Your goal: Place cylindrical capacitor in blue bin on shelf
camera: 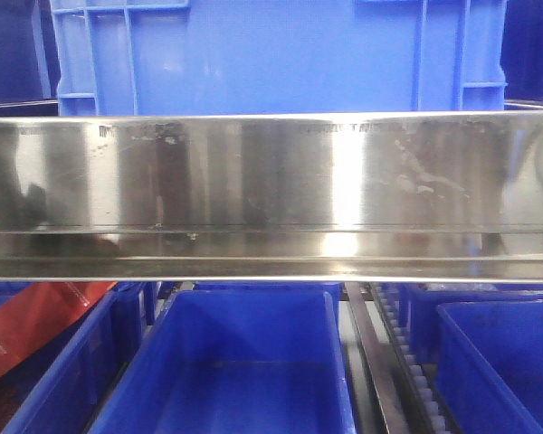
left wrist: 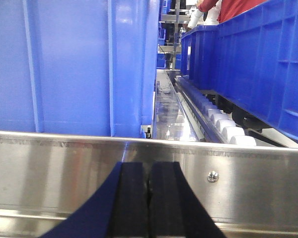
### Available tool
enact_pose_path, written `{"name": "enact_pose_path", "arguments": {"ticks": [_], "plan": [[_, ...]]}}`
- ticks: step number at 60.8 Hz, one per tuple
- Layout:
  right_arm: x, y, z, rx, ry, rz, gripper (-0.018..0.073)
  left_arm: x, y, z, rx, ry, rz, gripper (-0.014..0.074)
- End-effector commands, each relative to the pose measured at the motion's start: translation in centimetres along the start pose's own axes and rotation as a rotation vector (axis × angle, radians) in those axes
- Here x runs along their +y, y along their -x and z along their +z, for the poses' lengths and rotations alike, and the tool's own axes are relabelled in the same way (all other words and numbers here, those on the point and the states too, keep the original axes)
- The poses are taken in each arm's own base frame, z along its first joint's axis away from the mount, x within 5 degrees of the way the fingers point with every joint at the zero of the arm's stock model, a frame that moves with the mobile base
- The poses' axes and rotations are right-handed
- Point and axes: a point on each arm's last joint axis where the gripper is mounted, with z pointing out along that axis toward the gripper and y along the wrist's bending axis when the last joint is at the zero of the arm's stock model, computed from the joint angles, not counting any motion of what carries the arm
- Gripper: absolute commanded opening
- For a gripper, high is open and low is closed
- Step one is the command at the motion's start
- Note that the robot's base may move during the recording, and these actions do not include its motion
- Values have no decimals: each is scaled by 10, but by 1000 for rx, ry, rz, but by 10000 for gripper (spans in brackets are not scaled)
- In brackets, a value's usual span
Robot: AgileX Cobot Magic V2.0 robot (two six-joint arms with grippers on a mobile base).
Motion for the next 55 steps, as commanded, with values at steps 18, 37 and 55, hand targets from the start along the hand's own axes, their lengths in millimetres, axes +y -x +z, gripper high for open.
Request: {"name": "enact_pose_path", "arguments": {"ticks": [18, 37, 55], "plan": [[-6, -65, -5, -45, -98, 18, -142, 0, 2, -1, -26, -7, -15, -81], [-6, -70, -4, -38, -96, 9, -142, 0, 2, -1, -26, -7, -15, -81], [-6, -70, -4, -38, -96, 9, -142, 0, 2, -1, -26, -7, -15, -81]]}}
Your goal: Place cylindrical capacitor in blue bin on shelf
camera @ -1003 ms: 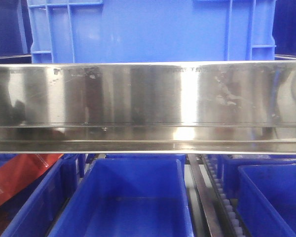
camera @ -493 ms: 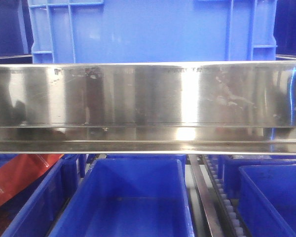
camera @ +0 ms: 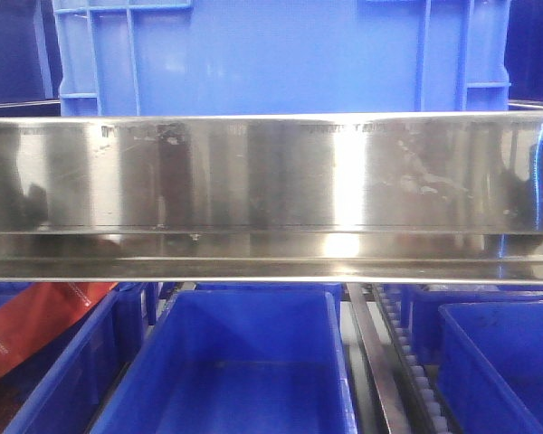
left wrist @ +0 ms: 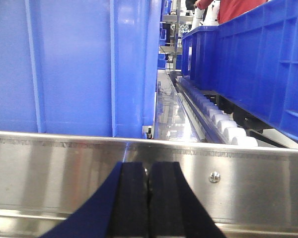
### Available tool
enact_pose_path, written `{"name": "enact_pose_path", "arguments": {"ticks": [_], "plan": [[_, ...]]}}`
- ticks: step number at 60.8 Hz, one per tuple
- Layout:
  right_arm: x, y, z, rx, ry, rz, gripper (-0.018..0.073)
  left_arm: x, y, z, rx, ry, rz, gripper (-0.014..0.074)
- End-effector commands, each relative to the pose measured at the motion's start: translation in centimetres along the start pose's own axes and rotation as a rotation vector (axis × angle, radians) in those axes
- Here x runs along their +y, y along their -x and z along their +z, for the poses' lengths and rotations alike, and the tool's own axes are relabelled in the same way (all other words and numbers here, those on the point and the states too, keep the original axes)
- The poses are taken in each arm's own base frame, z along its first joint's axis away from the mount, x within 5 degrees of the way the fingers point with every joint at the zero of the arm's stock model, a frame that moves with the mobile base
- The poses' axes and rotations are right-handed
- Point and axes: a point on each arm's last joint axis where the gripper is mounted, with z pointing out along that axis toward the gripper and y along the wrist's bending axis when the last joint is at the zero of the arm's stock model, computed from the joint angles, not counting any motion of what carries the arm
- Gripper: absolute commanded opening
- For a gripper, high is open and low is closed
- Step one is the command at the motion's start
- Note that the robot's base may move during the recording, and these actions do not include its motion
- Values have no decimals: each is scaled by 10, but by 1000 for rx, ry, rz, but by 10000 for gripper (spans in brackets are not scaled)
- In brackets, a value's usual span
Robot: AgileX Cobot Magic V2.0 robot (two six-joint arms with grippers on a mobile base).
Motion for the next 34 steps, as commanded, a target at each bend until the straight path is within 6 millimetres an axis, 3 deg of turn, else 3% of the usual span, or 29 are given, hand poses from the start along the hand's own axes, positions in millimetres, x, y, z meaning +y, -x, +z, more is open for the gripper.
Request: {"name": "enact_pose_path", "arguments": {"ticks": [1, 34], "plan": [[0, 1, 0, -25, -4, -11, -142, 0, 2, 0, -21, -7, -15, -81], [-1, 3, 0, -45, -7, -11, -142, 0, 2, 0, -21, -7, -15, -81]]}}
